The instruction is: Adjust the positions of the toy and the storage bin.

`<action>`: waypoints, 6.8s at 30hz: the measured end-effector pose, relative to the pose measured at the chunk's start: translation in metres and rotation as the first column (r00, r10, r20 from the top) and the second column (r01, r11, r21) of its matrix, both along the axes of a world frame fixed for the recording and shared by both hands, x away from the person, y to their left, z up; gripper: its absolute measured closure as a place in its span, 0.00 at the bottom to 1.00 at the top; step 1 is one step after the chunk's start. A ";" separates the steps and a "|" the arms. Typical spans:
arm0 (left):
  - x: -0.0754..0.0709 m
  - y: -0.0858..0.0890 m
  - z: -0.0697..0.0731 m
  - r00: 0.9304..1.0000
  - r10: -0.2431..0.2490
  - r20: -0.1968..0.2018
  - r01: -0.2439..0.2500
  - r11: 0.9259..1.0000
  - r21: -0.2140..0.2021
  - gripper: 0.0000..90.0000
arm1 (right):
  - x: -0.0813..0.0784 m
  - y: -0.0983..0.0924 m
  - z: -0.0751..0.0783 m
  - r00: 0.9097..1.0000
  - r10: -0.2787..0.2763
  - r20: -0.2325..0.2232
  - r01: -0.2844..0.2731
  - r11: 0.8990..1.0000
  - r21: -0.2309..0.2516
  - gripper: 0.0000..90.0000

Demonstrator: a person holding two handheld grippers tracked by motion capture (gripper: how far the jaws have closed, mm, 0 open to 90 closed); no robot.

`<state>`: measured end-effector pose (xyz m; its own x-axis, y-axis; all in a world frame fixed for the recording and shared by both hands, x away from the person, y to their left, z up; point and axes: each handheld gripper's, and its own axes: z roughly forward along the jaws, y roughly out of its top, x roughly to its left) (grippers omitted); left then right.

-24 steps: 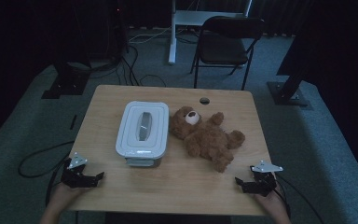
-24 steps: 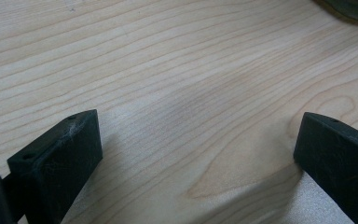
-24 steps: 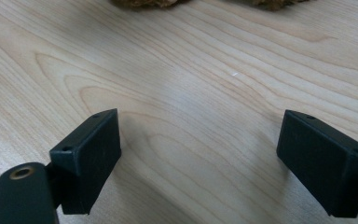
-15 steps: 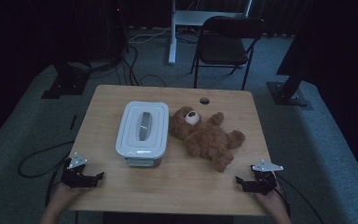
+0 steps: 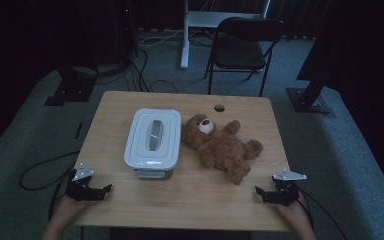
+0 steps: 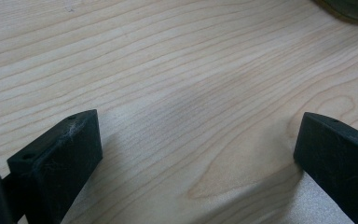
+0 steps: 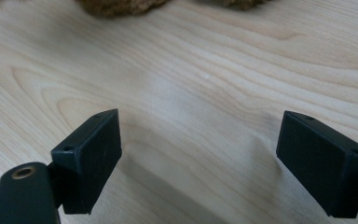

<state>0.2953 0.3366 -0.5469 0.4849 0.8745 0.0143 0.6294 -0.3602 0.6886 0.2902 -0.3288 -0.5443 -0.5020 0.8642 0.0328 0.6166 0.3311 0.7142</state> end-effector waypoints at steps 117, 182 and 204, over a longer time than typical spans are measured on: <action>-0.001 0.000 0.000 1.000 0.002 0.000 -0.002 1.000 0.000 0.02 | 0.105 0.117 0.061 0.993 0.090 0.075 -0.096 0.992 0.083 0.64; 0.005 -0.004 0.001 1.000 0.001 0.001 -0.001 1.000 -0.008 0.01 | 0.125 0.060 0.096 0.927 -0.347 0.143 0.335 0.937 0.101 0.15; 0.061 -0.027 0.010 1.000 0.015 0.017 -0.015 1.000 0.023 0.02 | 0.133 0.187 0.086 0.981 -0.114 0.160 0.099 0.990 0.097 0.15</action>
<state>0.3566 0.3099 -0.5365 0.4712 0.8810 0.0423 0.6231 -0.3665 0.6910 0.4231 -0.1422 -0.4581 -0.4124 0.9103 0.0356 0.5160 0.2013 0.8326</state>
